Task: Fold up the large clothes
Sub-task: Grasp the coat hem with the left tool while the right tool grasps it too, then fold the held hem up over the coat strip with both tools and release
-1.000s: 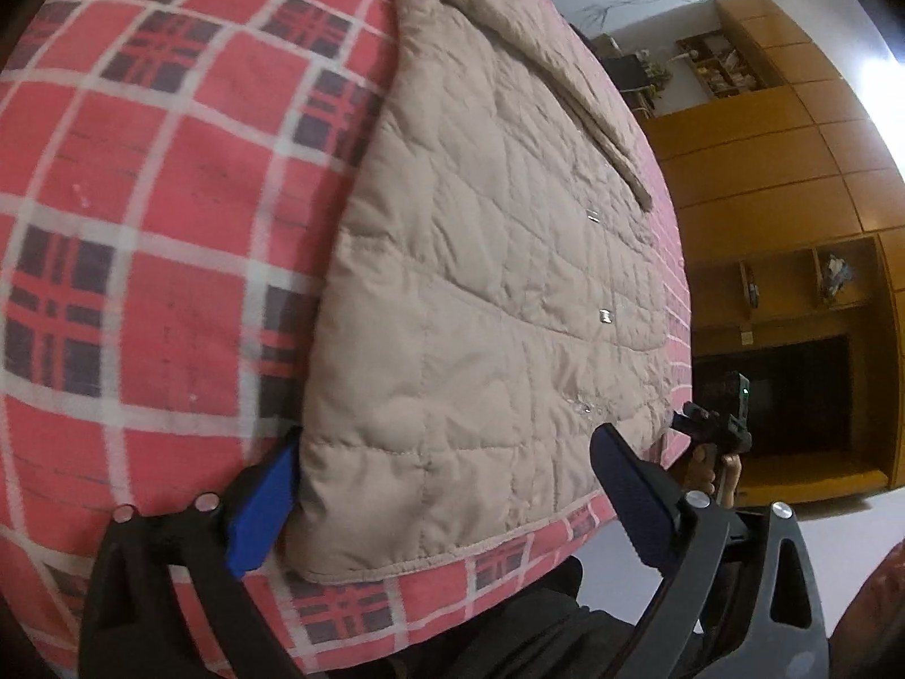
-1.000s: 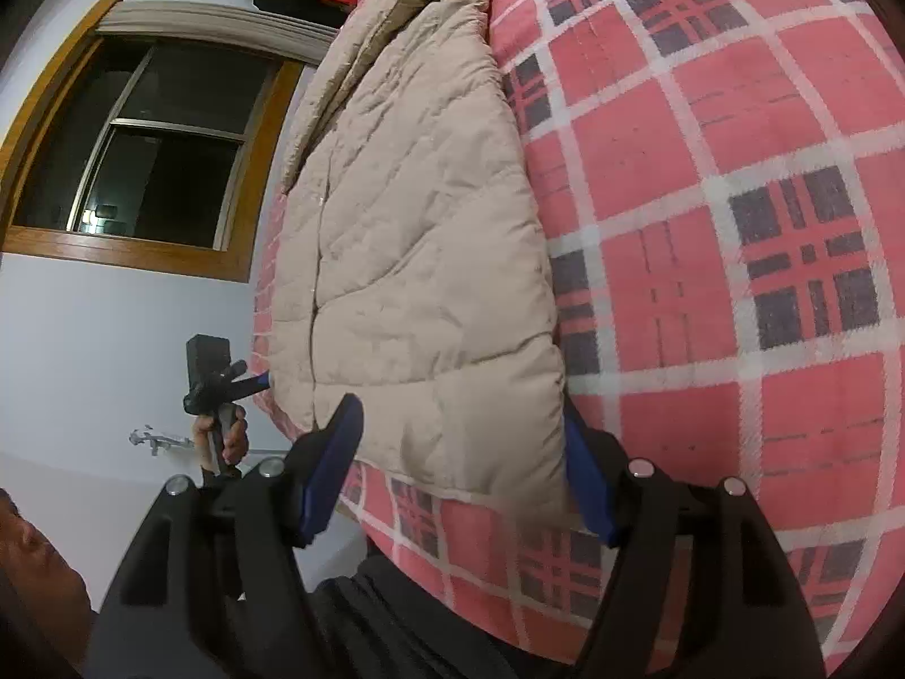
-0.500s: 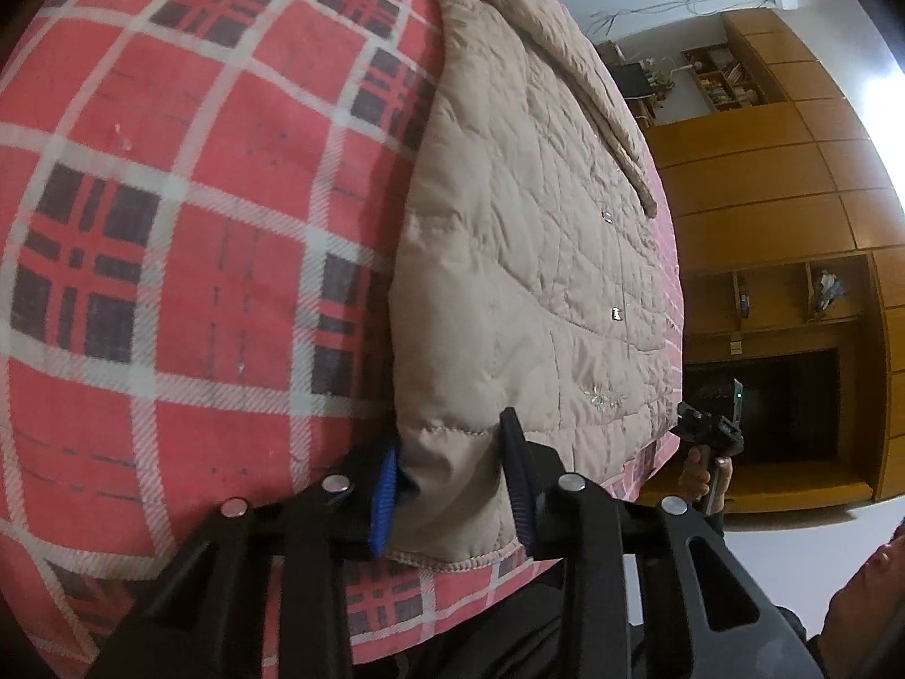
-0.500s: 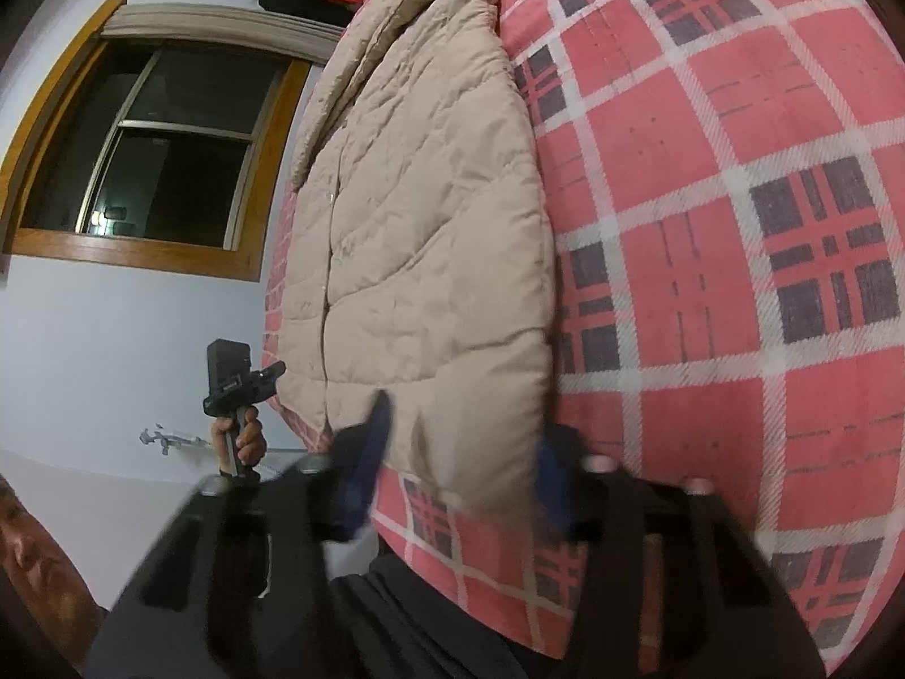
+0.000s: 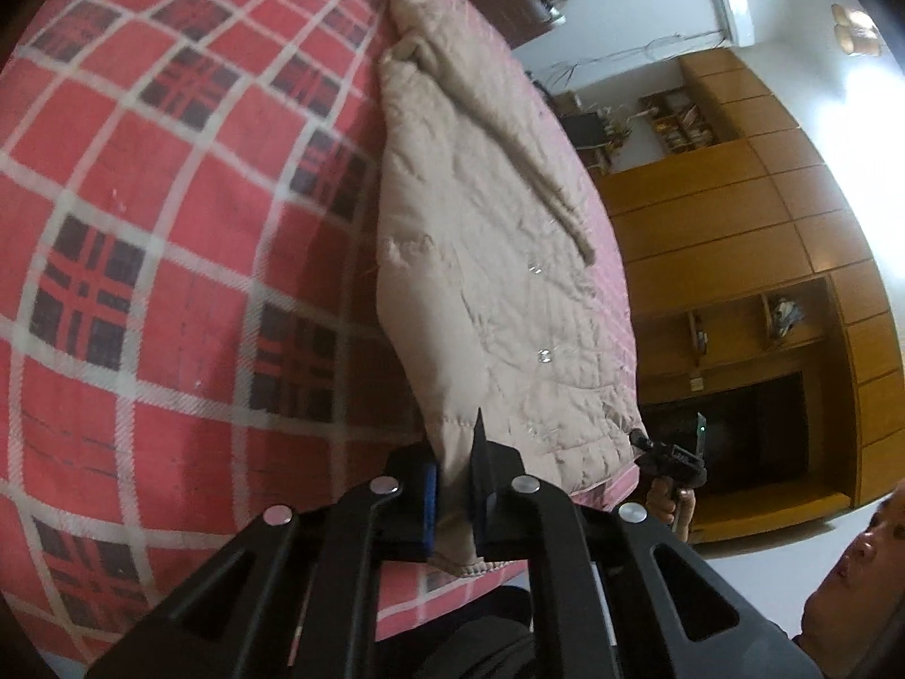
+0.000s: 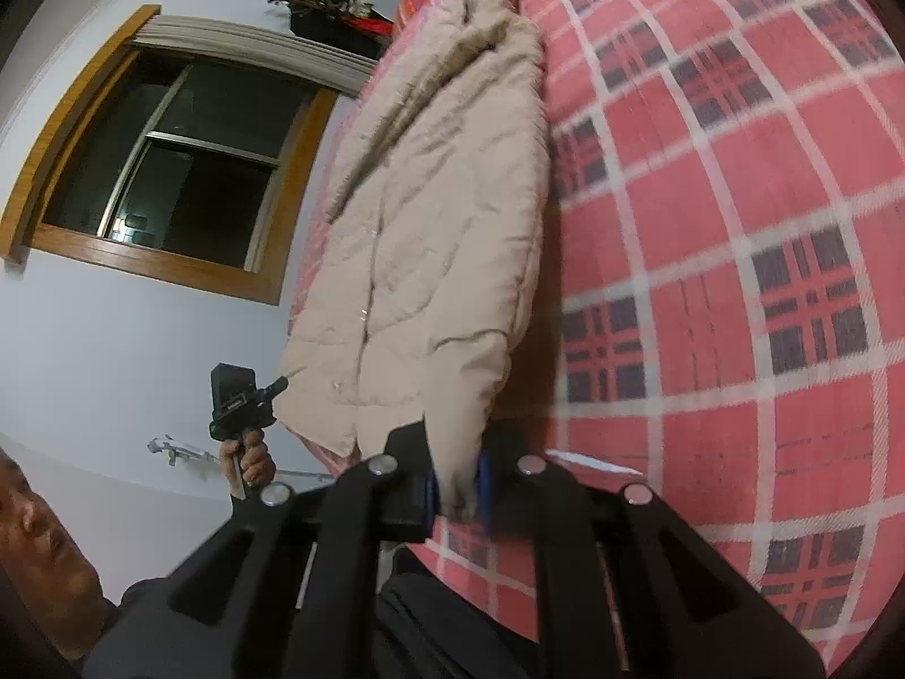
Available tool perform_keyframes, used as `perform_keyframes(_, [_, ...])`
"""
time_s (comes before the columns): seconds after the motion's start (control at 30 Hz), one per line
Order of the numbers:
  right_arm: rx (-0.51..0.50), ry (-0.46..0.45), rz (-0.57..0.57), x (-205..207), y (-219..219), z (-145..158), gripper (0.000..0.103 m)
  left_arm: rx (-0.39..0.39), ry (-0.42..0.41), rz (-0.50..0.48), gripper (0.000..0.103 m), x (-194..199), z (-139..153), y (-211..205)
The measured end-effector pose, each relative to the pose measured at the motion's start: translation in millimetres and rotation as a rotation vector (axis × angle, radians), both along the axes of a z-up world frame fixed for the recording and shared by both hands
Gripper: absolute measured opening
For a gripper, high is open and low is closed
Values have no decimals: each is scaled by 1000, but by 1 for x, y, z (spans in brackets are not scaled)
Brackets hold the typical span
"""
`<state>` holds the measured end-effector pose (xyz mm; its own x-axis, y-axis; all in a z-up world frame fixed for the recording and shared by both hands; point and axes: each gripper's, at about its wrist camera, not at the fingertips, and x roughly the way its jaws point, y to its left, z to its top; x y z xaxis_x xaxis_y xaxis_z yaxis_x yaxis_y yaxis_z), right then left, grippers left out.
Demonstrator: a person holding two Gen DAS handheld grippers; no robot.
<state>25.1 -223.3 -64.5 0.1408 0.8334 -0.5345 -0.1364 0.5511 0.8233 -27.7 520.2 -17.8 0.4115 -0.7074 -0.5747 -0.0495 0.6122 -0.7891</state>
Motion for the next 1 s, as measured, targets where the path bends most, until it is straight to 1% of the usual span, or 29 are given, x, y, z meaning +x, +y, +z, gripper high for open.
perform_keyframes(0.3, [33,-74,-8,12,5,31,9,-37,-78,17,8,19,31,-5])
perform_keyframes(0.5, [35,-117,-19,36,11,56,9,-75,-125,36,8,42,51,-1])
perform_keyframes(0.63, [21,-141,-39,57,14,68,9,-79,-140,54,8,63,61,6])
perform_keyframes(0.8, [8,-156,-60,100,21,82,9,-89,-130,78,8,101,68,15])
perform_keyframes(1.0, [-17,-140,-86,157,29,83,9,-96,-91,112,8,160,63,26])
